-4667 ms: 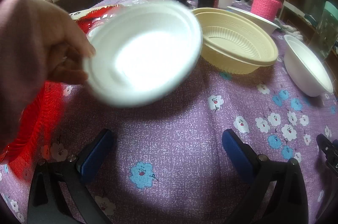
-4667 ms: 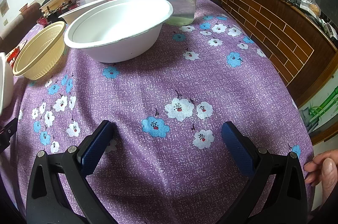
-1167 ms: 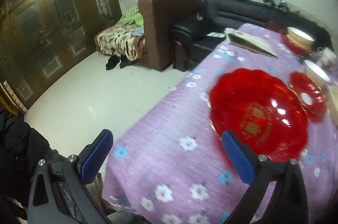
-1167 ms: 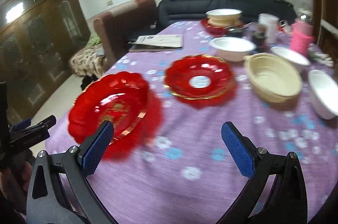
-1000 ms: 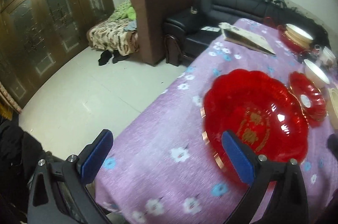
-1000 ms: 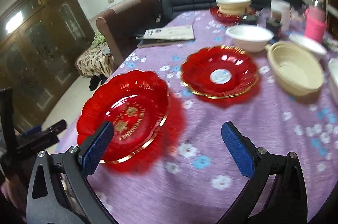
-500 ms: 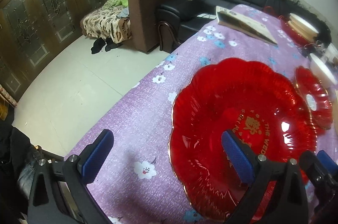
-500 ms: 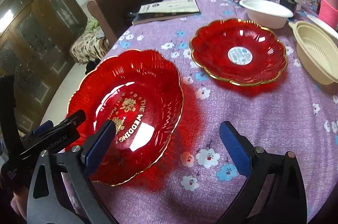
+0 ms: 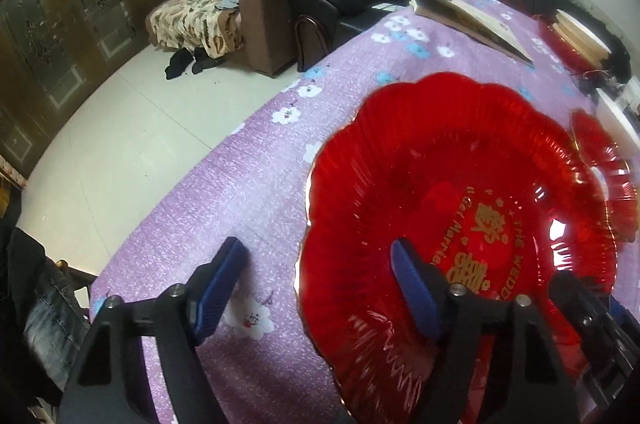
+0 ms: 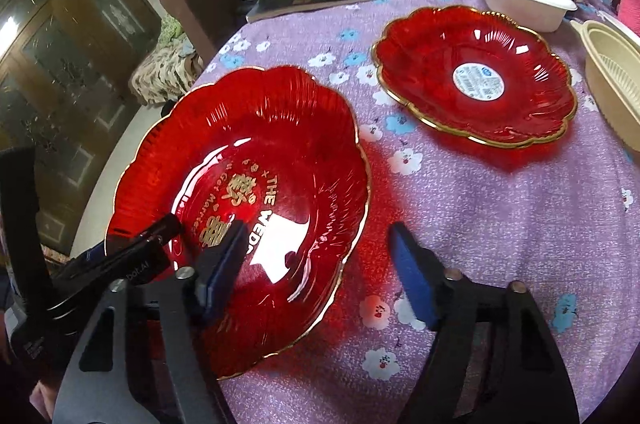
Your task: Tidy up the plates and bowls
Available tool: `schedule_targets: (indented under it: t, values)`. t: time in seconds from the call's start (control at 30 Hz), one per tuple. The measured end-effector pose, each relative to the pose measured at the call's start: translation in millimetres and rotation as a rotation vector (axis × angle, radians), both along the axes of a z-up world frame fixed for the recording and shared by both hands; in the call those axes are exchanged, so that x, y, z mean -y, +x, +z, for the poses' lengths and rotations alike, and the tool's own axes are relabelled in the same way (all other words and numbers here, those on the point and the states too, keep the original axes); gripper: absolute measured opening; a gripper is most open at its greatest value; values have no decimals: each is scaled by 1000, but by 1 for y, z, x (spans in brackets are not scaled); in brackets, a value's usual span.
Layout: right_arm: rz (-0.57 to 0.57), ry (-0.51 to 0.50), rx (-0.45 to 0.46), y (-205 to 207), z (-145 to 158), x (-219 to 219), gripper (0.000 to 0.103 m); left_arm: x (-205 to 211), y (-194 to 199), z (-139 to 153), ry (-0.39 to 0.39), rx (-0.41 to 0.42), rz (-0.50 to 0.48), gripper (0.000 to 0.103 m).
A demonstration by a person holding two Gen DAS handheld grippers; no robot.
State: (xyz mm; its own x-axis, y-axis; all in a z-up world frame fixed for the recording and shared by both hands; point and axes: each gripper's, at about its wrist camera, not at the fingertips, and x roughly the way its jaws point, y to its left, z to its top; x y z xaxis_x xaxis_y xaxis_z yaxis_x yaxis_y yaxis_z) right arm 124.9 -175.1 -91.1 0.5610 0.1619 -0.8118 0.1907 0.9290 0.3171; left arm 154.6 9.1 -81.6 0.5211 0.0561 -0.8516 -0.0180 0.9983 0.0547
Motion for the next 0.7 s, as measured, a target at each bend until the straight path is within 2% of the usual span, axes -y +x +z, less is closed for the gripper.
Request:
schedule_targets:
  t: [0.07, 0.13, 0.17, 0.2, 0.27, 0.43, 0.7]
  values:
    - [-3, 3, -15, 2, -3, -1, 45, 2, -1, 1, -14, 3, -12, 59]
    - [-8, -3, -27, 4, -5, -1, 35, 3, 0, 2, -28, -1, -22, 49]
    - [-9, -6, -27, 5, -5, -1, 26, 5, -1, 3, -41, -1, -36, 39]
    - [-15, -4, -37, 6, -6, -1, 23, 6, -1, 3, -47, -2, -45, 34]
    - [-30, -17, -45, 7, -7, 1, 14, 8, 0, 4, -38, 1, -43, 34]
    - [-36, -2, -36, 6, -7, 4, 13, 5, -1, 5, -63, 12, -51, 28]
    - [-11, -25, -14, -14, 2, -12, 13, -13, -27, 21, -37, 43, -58, 23]
